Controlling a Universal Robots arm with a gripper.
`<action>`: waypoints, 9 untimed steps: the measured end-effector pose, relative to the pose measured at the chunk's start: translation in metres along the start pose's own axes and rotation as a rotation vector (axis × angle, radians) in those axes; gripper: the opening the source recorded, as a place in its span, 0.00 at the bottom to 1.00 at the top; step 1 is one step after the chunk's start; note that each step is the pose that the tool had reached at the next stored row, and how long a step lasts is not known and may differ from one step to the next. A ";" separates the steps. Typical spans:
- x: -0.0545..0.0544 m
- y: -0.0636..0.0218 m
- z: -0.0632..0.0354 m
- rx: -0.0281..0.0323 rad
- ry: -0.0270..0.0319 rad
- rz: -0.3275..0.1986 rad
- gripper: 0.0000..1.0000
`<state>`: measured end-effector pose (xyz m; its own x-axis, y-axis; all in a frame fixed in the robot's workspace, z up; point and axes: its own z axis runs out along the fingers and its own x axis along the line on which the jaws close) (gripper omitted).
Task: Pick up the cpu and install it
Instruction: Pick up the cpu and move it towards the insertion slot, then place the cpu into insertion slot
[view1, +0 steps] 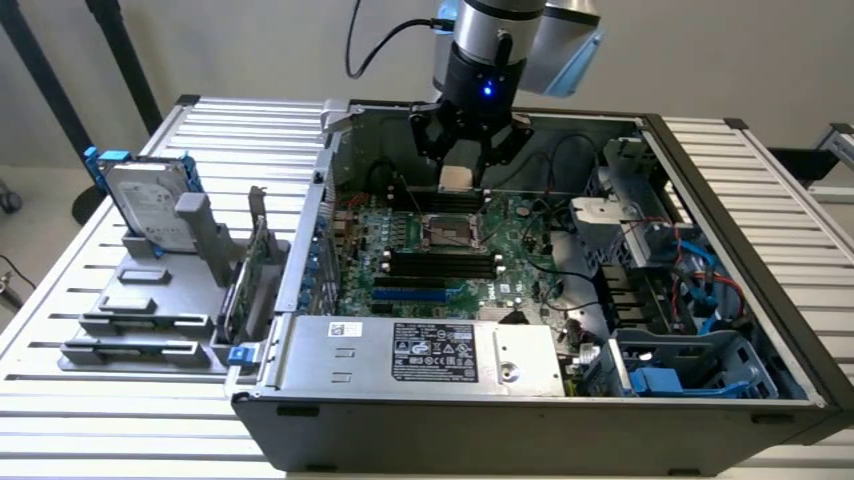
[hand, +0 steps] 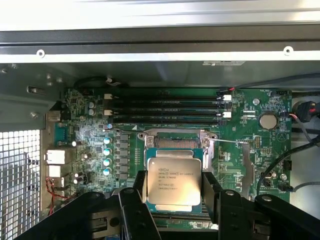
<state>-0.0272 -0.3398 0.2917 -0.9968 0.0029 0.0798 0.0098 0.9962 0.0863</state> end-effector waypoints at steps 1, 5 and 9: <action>0.000 0.0000 0.0000 0.0000 0.0000 0.000 0.54; 0.000 0.0000 0.0000 0.0000 0.0000 0.000 0.54; 0.000 0.0000 0.0000 0.0000 0.0000 0.000 0.54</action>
<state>-0.0272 -0.3398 0.2917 -0.9968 0.0029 0.0798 0.0098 0.9962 0.0864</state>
